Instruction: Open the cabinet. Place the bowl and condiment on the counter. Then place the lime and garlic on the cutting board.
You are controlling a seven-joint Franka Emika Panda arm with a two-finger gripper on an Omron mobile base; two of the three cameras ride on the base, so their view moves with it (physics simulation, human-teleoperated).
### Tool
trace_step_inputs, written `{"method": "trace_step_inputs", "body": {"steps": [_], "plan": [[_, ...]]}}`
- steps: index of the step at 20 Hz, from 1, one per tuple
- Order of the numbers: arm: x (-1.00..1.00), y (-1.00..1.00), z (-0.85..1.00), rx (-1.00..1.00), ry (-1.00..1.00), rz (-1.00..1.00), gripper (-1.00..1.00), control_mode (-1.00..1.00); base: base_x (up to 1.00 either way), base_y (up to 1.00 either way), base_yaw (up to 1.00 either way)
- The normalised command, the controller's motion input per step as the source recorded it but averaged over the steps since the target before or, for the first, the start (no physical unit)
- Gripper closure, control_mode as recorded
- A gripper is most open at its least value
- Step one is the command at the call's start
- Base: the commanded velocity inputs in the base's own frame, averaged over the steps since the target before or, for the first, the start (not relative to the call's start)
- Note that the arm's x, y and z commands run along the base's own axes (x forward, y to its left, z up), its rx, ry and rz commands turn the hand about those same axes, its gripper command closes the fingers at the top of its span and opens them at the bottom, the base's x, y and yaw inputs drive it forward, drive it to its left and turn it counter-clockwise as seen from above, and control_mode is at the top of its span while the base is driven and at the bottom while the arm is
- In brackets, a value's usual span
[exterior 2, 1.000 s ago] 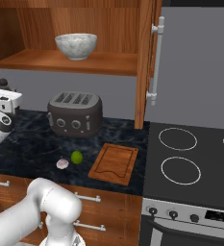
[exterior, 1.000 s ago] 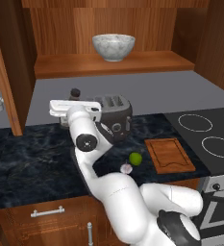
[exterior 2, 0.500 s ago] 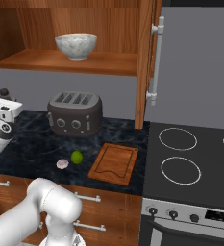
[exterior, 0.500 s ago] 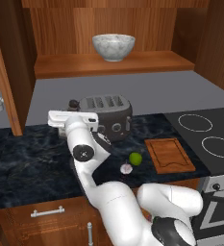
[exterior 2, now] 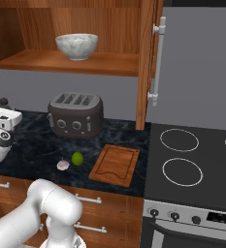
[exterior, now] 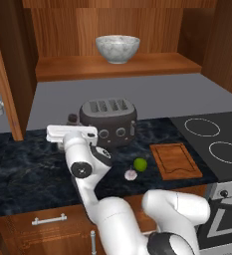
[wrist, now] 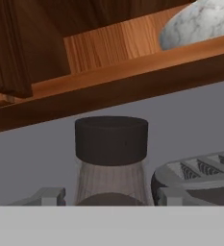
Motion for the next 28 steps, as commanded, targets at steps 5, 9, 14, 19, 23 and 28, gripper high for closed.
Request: {"method": "trace_step_inputs", "body": {"steps": [5, 9, 14, 19, 23, 28], "plan": [[0.00, 0.12, -0.22, 0.00, 0.00, 0.00, 1.00, -1.00, 0.00, 0.00, 0.00], [0.00, 0.11, -0.27, 0.00, 0.00, 0.00, 1.00, -1.00, 0.00, 0.00, 0.00], [0.00, 0.09, -0.33, 0.00, 0.00, 0.00, 1.00, -1.00, 0.00, 0.00, 0.00], [0.00, 0.08, -0.26, 0.00, 0.00, -0.02, 1.00, -1.00, 0.00, 0.00, 0.00], [0.00, 0.06, -0.20, 0.00, -0.01, -0.03, 1.00, -1.00, 0.00, 0.00, 0.00], [0.00, 0.06, -0.17, 0.00, -0.01, -0.05, 1.00, -1.00, 0.00, 0.00, 0.00]]}}
